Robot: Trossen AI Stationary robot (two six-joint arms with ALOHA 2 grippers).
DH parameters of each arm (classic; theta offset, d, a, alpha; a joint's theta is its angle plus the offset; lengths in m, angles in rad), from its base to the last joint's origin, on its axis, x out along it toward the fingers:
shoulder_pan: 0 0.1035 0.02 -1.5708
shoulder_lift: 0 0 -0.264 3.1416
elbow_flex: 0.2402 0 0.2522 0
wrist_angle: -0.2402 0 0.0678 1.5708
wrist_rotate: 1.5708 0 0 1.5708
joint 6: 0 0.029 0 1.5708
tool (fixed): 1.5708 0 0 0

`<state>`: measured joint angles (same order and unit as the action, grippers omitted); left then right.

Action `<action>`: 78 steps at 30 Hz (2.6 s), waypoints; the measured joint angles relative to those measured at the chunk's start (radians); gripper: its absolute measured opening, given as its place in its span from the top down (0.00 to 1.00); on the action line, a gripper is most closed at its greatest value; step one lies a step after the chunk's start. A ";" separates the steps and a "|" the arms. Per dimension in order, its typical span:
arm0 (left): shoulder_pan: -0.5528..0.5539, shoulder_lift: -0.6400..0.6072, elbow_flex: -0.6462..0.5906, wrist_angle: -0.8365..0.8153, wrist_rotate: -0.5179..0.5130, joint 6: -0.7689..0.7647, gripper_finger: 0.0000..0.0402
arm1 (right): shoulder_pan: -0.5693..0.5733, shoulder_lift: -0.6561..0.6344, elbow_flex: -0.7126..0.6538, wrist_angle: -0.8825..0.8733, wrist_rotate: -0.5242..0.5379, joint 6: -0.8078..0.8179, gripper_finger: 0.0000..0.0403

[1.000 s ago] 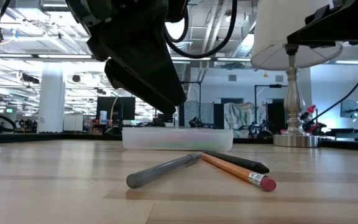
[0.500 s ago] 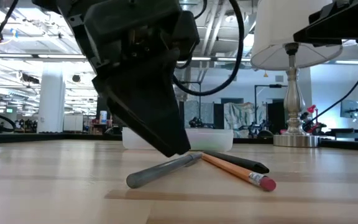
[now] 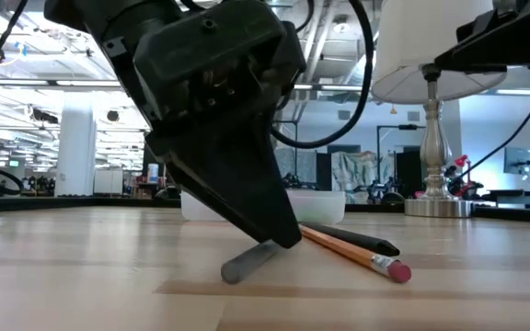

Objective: Pick & place school supplies into a supply box
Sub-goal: Put the gray pen into the black supply box

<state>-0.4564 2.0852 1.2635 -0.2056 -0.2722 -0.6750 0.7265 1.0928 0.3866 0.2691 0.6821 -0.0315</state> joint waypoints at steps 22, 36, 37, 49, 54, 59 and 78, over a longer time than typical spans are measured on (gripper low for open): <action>0.010 0.004 0.131 -0.446 -0.055 0.190 0.45 | -0.042 0.029 0.000 0.008 -0.003 0.005 0.70; 0.123 0.003 0.131 -0.450 0.146 0.151 0.45 | -0.041 0.038 0.000 -0.003 -0.003 0.032 0.70; 0.124 0.003 0.131 -0.452 0.145 0.154 0.46 | -0.041 0.043 0.000 -0.005 -0.004 0.032 0.70; 0.127 0.003 0.130 -0.464 0.141 0.246 0.73 | -0.068 0.090 0.000 0.003 -0.003 0.028 0.70; 0.127 0.003 0.130 -0.476 0.142 0.289 0.79 | -0.074 0.090 0.000 0.005 -0.003 0.031 0.70; 0.127 0.002 0.131 -0.525 0.130 0.279 0.82 | -0.074 0.090 0.000 0.005 -0.004 0.032 0.70; 0.130 0.001 0.131 -0.566 0.098 0.312 0.89 | -0.074 0.090 0.000 0.005 -0.004 0.033 0.70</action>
<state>-0.3267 2.0865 1.3949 -0.7715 -0.1738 -0.3628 0.6525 1.1831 0.3870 0.2745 0.6781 0.0013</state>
